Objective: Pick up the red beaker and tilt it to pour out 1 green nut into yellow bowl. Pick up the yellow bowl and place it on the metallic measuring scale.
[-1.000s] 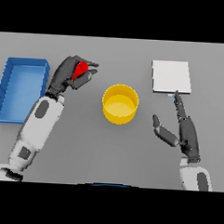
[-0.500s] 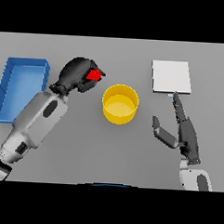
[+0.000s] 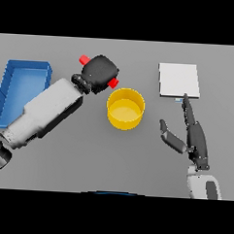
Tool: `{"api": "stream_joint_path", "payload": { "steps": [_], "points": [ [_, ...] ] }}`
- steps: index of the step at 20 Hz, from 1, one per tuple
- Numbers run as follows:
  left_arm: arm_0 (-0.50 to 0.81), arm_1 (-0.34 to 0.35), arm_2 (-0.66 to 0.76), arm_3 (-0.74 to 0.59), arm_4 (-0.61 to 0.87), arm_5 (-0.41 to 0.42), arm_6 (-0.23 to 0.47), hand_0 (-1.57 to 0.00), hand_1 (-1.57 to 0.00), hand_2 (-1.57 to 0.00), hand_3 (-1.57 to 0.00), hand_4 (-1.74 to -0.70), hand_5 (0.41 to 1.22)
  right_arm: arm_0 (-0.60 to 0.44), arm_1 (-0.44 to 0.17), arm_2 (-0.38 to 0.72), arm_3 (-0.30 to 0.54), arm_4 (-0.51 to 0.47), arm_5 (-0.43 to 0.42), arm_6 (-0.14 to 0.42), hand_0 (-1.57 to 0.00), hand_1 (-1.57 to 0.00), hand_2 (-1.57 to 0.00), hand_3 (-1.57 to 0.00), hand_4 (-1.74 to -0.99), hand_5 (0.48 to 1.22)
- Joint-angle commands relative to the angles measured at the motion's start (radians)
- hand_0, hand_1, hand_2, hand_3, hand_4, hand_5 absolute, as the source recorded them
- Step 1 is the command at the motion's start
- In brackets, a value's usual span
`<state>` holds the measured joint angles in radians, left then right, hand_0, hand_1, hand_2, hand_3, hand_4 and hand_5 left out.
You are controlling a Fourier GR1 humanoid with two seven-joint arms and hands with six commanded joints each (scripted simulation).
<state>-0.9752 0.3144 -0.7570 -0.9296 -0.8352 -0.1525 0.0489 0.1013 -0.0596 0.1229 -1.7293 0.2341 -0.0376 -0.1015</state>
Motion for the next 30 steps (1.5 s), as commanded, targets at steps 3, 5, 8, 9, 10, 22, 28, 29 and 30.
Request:
{"api": "stream_joint_path", "payload": {
  "steps": [3,5,8,9,10,22,28,29,30],
  "points": [
    [-0.065,-0.013,-0.073,0.044,-0.028,-0.064,-0.039,-1.57,-1.57,-1.57,-1.57,-1.68,1.215,0.005,0.021,0.008,0.012,0.003,-0.008,0.006,0.0,0.0,0.0,0.0,-1.225,0.663],
    [-0.108,-0.025,-0.119,0.077,-0.05,-0.087,-0.047,-1.57,-1.57,-1.57,-1.57,-1.7,1.217,0.0,0.019,0.003,0.013,0.001,-0.01,0.001,0.0,0.0,0.0,0.0,-1.209,0.654],
    [-0.169,-0.029,-0.197,0.101,-0.094,-0.136,-0.052,-1.57,-1.57,-1.57,-1.57,-1.72,1.219,0.003,0.018,0.007,0.016,0.026,-0.027,-0.002,0.0,0.0,0.0,0.0,-1.195,0.647],
    [-0.182,-0.029,-0.223,0.107,-0.108,-0.143,-0.051,-1.57,-1.57,-1.57,-1.57,-1.72,1.219,-0.006,0.016,0.001,0.014,0.014,-0.023,-0.002,0.0,0.0,0.0,0.0,-1.193,0.648],
    [-0.194,-0.029,-0.247,0.109,-0.119,-0.155,-0.051,-1.57,-1.57,-1.57,-1.57,-1.73,1.22,-0.002,0.017,0.007,0.012,0.022,-0.023,-0.001,0.0,0.0,0.0,0.0,-1.191,0.649],
    [-0.336,-0.078,-0.541,0.198,-0.282,-0.108,-0.115,-1.57,-1.57,-1.57,-1.57,-1.73,1.221,0.002,0.013,0.007,0.006,0.042,-0.037,0.003,0.0,0.0,0.0,0.0,-1.157,0.629],
    [-0.405,-0.101,-0.629,0.207,-0.308,-0.113,-0.13,-1.57,-1.57,-1.57,-1.57,-1.72,1.221,0.019,0.013,0.008,-0.008,0.052,-0.046,0.016,0.0,0.0,0.0,0.0,-1.151,0.634],
    [-0.415,-0.111,-0.637,0.221,-0.308,-0.107,-0.127,-1.57,-1.57,-1.57,-1.57,-1.72,1.221,0.013,0.01,0.001,-0.005,0.039,-0.041,0.018,0.0,0.0,0.0,0.0,-1.154,0.635],
    [-0.439,-0.103,-0.646,0.225,-0.306,-0.095,-0.157,-1.57,-1.57,-1.57,-1.57,-1.72,1.221,0.014,0.009,-0.005,-0.004,0.026,-0.036,0.006,0.0,0.0,0.0,0.0,-1.152,0.635]
  ]
}}
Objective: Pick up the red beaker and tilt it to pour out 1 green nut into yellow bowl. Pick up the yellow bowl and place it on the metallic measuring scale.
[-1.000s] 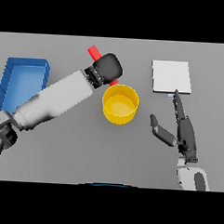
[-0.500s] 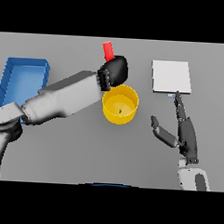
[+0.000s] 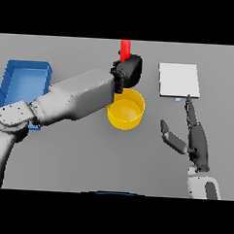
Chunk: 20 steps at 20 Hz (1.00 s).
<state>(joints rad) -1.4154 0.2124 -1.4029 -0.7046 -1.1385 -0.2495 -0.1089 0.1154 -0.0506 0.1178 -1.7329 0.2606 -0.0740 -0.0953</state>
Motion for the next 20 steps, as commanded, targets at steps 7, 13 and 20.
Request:
{"api": "stream_joint_path", "payload": {
  "steps": [7,13,20],
  "points": [
    [-0.211,0.075,0.062,0.138,0.069,0.069,-0.019,-1.57,-1.57,-1.57,-1.18,-1.73,1.221,-0.017,0.005,0.008,0.04,0.007,0.002,-0.046,0.0,0.0,0.0,0.0,-1.16,0.66],
    [-0.305,0.165,0.381,0.401,0.402,0.097,0.063,-1.57,-1.57,-1.57,-1.47,-1.73,1.221,-0.036,0.014,0.024,0.038,0.042,-0.017,-0.013,0.0,0.0,0.0,0.0,-1.146,0.641],
    [-0.195,0.333,0.717,0.581,0.848,0.218,0.151,-1.57,-1.57,-1.57,-1.48,-1.74,1.221,-0.045,0.019,0.011,0.044,-0.039,0.031,-0.051,0.0,0.0,0.0,0.0,-1.083,0.625]
  ]
}}
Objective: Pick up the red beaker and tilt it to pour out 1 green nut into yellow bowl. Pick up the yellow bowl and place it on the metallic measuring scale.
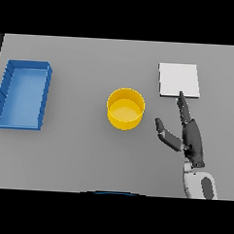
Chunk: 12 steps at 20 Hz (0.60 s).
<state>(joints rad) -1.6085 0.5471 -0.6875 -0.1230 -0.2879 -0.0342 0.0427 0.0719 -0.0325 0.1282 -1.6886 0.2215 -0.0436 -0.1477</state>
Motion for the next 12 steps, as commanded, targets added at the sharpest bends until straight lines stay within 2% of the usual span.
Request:
{"api": "stream_joint_path", "payload": {
  "steps": [1,3,5,6,8,9,12],
  "points": [
    [0.025,0.01,0.025,0.013,0.042,0.031,0.02,-1.57,-1.57,-1.57,-1.5,-1.74,1.221,-0.007,-0.011,-0.008,0.004,-0.006,0.007,0.003,0.0,0.0,0.0,0.0,-1.081,0.631],
    [0.098,0.045,0.069,0.025,0.131,0.08,0.038,-1.57,-1.57,-1.57,-1.52,-1.74,1.221,-0.014,-0.023,-0.016,0.002,-0.025,0.022,0.016,0.0,0.0,0.0,0.0,-1.106,0.642],
    [0.153,0.068,0.095,0.031,0.198,0.117,0.091,-1.57,-1.57,-1.57,-1.54,-1.74,1.221,-0.015,-0.012,-0.001,0.008,-0.025,0.031,0.007,0.0,0.0,0.0,0.0,-1.141,0.657],
    [0.182,0.079,0.112,0.039,0.237,0.139,0.144,-1.57,-1.57,-1.57,-1.55,-1.74,1.221,-0.013,-0.015,-0.003,0.009,-0.026,0.032,0.005,0.0,0.0,0.0,0.0,-1.148,0.663],
    [0.247,0.096,0.15,0.02,0.316,0.175,0.169,-1.57,-1.57,-1.57,-1.56,-1.74,1.221,-0.001,-0.012,0.01,0.008,-0.006,0.025,-0.005,0.0,0.0,0.0,0.0,-1.165,0.672],
    [0.278,0.1,0.165,-0.003,0.352,0.194,0.167,-1.57,-1.57,-1.57,-1.52,-1.74,1.221,-0.009,-0.014,0.011,0.016,0.007,0.019,-0.01,0.0,0.0,0.0,0.0,-1.168,0.68],
    [0.389,0.102,0.185,-0.087,0.445,0.237,0.229,-1.57,-1.57,-1.57,-1.43,-1.74,1.221,-0.014,-0.03,0.01,0.015,0.02,0.017,-0.011,0.0,0.0,0.0,0.0,-1.191,0.702]
  ]
}}
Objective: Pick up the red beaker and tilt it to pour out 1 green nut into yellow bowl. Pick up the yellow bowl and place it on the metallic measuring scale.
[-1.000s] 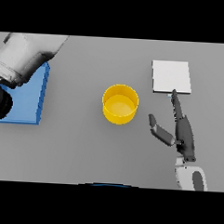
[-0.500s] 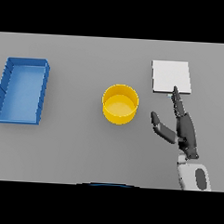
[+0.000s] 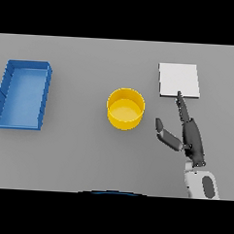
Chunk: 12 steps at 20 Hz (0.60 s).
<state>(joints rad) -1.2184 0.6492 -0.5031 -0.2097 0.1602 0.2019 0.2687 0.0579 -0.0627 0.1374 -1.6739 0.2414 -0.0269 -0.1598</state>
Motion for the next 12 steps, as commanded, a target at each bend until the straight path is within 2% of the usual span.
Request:
{"api": "stream_joint_path", "payload": {
  "steps": [1,3,4,5,11,12],
  "points": [
    [0.035,0.005,0.006,-0.042,0.029,0.019,0.028,-1.57,-1.57,-1.57,-1.4,-1.74,1.221,0.002,0.005,-0.001,-0.003,-0.005,-0.002,0.005,0.0,0.0,0.0,0.0,-1.192,0.704],
    [0.126,0.033,0.008,-0.157,0.081,0.064,0.051,-1.57,-1.57,-1.57,-1.37,-1.74,1.221,-0.015,0.002,-0.008,0.017,-0.007,-0.001,0.017,0.0,0.0,0.0,0.0,-1.199,0.707],
    [0.185,0.046,0.008,-0.223,0.11,0.088,0.064,-1.57,-1.57,-1.57,-1.38,-1.74,1.221,-0.008,-0.003,-0.007,0.018,-0.007,0.002,-0.002,0.0,0.0,0.0,0.0,-1.202,0.709],
    [0.239,0.058,0.003,-0.3,0.135,0.121,0.097,-1.57,-1.57,-1.57,-1.38,-1.74,1.221,-0.004,-0.007,-0.007,0.02,-0.003,0.002,-0.016,0.0,0.0,0.0,0.0,-1.207,0.708],
    [0.497,0.125,-0.063,-0.674,0.233,0.301,0.24,-1.57,-1.57,-1.57,-1.38,-1.74,1.221,0.0,-0.003,-0.005,0.006,-0.009,0.004,-0.008,0.0,0.0,0.0,0.0,-1.186,0.687],
    [0.525,0.142,-0.07,-0.712,0.248,0.313,0.254,-1.57,-1.57,-1.57,-1.39,-1.74,1.15,0.007,-0.002,-0.006,0.011,-0.017,0.01,-0.012,0.0,0.0,0.0,0.0,-1.177,0.686]
  ]
}}
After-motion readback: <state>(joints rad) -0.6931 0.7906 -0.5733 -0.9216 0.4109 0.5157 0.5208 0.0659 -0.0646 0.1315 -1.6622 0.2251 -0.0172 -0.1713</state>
